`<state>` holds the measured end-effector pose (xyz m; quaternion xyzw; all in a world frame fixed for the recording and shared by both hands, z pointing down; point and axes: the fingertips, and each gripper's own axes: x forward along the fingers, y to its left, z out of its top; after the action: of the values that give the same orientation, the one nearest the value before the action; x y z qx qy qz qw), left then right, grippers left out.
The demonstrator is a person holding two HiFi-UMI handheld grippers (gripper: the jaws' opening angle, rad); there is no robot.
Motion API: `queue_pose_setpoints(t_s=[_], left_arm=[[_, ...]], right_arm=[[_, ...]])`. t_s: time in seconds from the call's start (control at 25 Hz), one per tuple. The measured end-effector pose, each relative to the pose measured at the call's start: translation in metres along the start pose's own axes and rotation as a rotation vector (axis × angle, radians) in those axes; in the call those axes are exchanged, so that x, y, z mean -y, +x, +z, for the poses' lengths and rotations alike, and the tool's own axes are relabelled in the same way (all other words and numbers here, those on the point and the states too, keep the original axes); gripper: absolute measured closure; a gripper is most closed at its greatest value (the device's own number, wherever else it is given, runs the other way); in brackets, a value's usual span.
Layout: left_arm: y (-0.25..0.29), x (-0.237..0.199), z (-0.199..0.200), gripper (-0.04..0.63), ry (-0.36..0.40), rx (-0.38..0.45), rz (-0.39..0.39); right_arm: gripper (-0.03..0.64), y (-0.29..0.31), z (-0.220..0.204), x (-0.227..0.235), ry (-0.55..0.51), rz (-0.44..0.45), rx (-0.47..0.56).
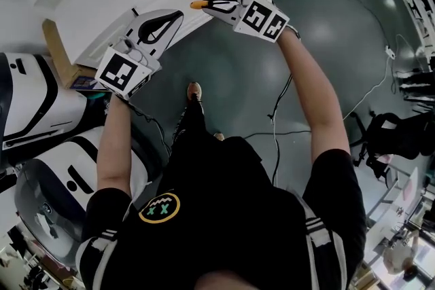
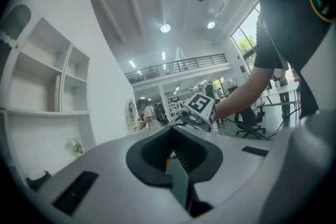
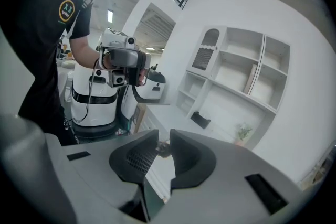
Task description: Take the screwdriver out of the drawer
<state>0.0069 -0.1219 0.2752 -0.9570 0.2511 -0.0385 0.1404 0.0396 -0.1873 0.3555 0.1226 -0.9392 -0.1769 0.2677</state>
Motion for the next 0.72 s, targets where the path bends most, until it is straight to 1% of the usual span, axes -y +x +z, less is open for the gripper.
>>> queue_pose_setpoints(t_s=[0.24,0.4,0.56,0.72], left_arm=[[-0.008,0.058,0.03,0.575,0.029,0.008,0.003],[-0.018,0.094,0.044,0.575,0.027,0.002,0.009],[-0.028,0.122,0.061,0.575,0.021,0.009,0.018],[-0.034,0.138,0.074,0.575,0.031,0.004,0.018]], right_arm=[[0.525,-0.053,0.028,-0.049,-0.009,-0.024,0.054],[0.525,-0.085,0.046,-0.081,-0.003,-0.04,0.098],[0.526,-0.112,0.061,-0.109,0.025,-0.05,0.147],[0.526,-0.135,0.077,-0.128,0.045,-0.066,0.2]])
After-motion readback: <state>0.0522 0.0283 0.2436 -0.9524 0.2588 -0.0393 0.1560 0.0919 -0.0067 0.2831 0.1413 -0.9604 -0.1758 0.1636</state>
